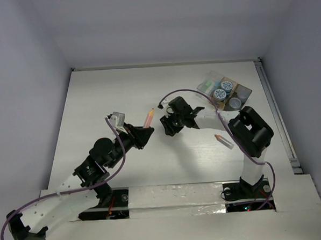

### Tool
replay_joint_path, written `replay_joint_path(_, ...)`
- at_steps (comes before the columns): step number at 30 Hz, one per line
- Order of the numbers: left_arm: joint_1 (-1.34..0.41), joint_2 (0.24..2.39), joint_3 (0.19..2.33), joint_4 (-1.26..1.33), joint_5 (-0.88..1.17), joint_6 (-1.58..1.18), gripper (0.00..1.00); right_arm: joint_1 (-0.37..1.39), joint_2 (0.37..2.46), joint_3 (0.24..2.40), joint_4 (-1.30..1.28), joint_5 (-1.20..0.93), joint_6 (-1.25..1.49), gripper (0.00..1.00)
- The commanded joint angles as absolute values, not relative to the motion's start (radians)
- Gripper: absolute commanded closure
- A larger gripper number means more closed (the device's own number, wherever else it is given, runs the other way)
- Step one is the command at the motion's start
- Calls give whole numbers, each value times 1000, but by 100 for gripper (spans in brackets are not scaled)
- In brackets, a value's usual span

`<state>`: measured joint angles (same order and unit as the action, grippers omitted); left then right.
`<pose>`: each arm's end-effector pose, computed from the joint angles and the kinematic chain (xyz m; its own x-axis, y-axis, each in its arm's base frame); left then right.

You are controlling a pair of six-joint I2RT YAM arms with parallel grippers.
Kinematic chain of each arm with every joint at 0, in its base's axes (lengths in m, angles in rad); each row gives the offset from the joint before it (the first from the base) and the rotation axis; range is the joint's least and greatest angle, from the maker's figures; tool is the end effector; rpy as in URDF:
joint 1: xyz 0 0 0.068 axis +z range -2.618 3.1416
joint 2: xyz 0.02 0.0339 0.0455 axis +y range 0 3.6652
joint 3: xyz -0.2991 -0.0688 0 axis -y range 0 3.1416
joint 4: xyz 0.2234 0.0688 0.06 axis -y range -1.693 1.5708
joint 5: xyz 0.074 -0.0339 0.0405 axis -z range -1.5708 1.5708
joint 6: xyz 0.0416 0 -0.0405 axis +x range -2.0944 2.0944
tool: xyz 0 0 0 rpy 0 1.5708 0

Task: Sort the stationery into containers
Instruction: Move the pen cap to the center of the board.

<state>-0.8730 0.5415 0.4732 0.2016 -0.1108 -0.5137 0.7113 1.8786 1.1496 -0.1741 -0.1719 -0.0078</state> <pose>0.0710 -0.0775 0.3276 -0.2653 -0.4438 -0.8560 0.6439 0.5793 -0.4998 0.2896 0.2589 0.2042 -0.5892 -0.5179 -0.6202 -0.7280 0.6732 0.1295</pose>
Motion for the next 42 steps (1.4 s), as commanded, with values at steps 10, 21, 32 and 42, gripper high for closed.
replay_joint_path(10, -870, 548, 552, 233, -144, -491, 100, 732, 1694, 1055, -161, -74, 86, 6)
replay_joint_path(21, -870, 554, 563, 229, -161, -474, 100, 807, 1566, 819, 34, -344, 357, 12)
replay_joint_path(32, -870, 551, 565, 221, -161, -477, 100, 807, 1664, 865, 8, -177, 385, 12)
replay_joint_path(42, -870, 554, 560, 218, -153, -482, 100, 807, 1739, 920, 3, -74, 360, 11)
